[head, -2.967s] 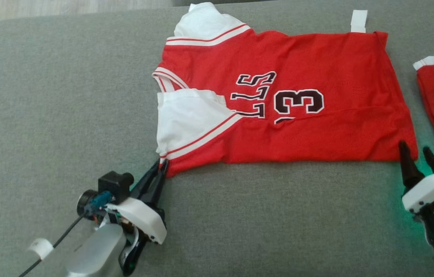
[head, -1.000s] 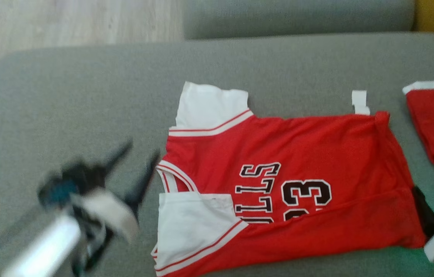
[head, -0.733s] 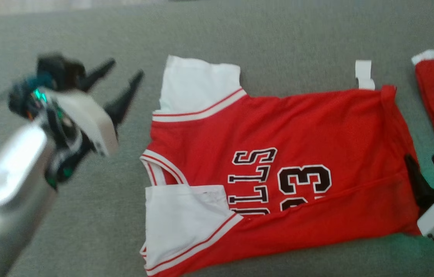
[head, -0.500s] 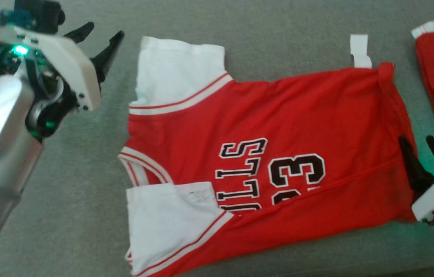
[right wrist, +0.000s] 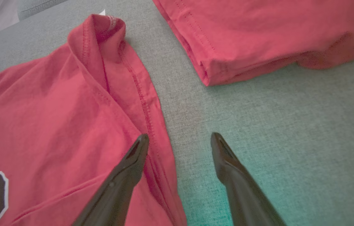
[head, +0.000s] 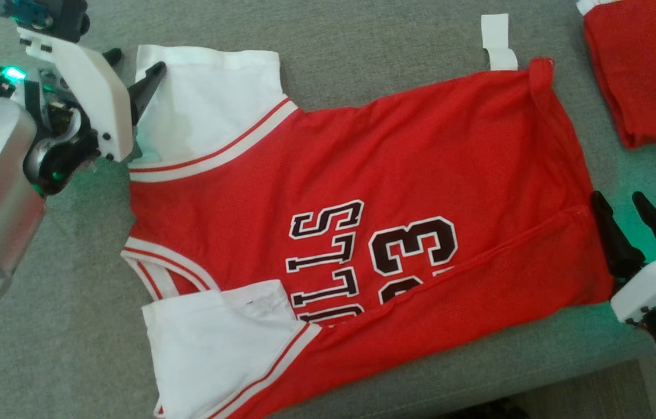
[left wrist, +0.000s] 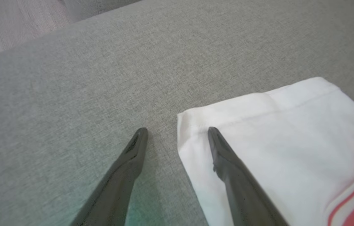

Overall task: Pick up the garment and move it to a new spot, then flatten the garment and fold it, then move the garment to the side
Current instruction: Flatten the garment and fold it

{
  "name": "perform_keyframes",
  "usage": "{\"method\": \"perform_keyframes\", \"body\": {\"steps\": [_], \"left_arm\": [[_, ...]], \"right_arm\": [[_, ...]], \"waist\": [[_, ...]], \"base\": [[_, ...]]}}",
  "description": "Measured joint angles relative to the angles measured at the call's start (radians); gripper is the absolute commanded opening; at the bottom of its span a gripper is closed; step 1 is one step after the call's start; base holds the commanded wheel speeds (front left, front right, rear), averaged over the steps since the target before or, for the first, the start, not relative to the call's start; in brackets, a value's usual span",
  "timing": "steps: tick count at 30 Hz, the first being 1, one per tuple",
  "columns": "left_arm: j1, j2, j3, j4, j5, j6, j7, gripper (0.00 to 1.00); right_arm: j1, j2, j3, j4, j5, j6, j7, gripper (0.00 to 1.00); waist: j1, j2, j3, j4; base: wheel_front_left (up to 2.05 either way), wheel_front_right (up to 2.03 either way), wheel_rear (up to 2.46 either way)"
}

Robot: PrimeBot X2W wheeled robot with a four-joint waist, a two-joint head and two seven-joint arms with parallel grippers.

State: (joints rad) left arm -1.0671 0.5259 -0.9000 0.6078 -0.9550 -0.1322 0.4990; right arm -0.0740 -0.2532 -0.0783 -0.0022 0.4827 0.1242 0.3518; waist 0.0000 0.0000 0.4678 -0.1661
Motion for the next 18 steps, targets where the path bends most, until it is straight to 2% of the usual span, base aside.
{"method": "perform_keyframes", "body": {"steps": [3, 4, 5, 6, 7, 8, 18], "left_arm": [[-0.005, 0.006, -0.017, 0.009, -0.007, 0.0, -0.008, 0.98], [-0.012, 0.008, -0.026, 0.014, -0.013, 0.0, -0.009, 0.79], [-0.019, 0.011, -0.036, 0.018, -0.017, 0.0, -0.009, 0.51], [-0.023, 0.012, -0.041, 0.02, -0.024, 0.0, -0.011, 0.33], [-0.023, 0.013, -0.045, 0.02, -0.032, 0.0, -0.019, 0.33], [-0.023, 0.015, -0.052, 0.018, -0.043, 0.0, -0.024, 0.0], [-0.025, 0.042, -0.176, -0.044, -0.067, 0.0, -0.106, 0.0]], "right_arm": [[0.0, 0.001, 0.0, 0.009, 0.001, 0.0, -0.009, 1.0], [0.0, 0.001, 0.0, 0.011, 0.001, 0.0, -0.009, 1.0], [0.0, 0.001, 0.0, 0.013, 0.001, 0.0, -0.01, 1.0], [0.0, 0.001, 0.0, 0.015, 0.001, 0.0, -0.01, 1.0], [0.0, 0.001, 0.0, 0.015, 0.001, 0.0, -0.01, 1.0], [0.0, 0.001, 0.0, 0.016, 0.001, 0.0, -0.01, 1.0], [-0.035, -0.008, 0.012, 0.007, 0.016, 0.0, 0.002, 1.0]], "waist": [[0.0, 0.0, 0.004, -0.01], [0.0, 0.0, 0.004, -0.012], [0.0, 0.0, 0.004, -0.014], [0.0, 0.0, 0.004, -0.016], [0.0, 0.0, 0.004, -0.018], [0.0, 0.0, 0.003, -0.019], [0.0, 0.0, -0.018, 0.0]], "base": [[0.0, 0.0, 0.0], [0.0, 0.0, 0.0], [0.0, 0.0, 0.0], [0.0, 0.0, 0.0], [0.0, 0.0, 0.0], [0.0, 0.0, 0.0], [0.0, 0.0, 0.0]]}}
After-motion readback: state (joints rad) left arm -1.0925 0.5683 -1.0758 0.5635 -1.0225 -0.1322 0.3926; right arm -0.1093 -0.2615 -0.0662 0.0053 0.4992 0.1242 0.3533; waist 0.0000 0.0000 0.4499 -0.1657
